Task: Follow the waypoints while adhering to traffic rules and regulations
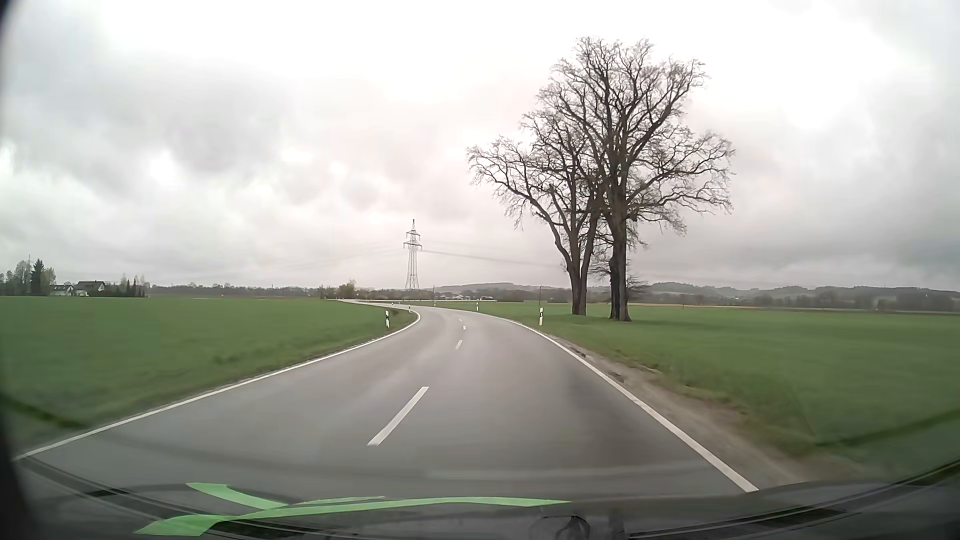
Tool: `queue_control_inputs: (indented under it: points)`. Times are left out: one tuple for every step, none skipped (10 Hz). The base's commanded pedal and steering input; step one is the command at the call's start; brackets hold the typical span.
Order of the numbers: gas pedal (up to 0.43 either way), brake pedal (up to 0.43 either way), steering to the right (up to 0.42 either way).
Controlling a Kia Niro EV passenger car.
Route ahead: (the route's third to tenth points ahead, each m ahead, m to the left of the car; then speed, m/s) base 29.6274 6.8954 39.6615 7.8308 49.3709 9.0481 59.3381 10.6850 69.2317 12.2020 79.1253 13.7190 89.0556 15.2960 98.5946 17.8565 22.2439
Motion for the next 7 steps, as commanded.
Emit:
queue_control_inputs:
  points:
    - [0.11, 0.0, -0.02]
    - [0.11, 0.0, -0.02]
    - [0.11, 0.0, -0.02]
    - [0.11, 0.0, -0.02]
    - [0.11, 0.0, -0.02]
    - [0.11, 0.0, -0.02]
    - [0.11, 0.0, -0.02]
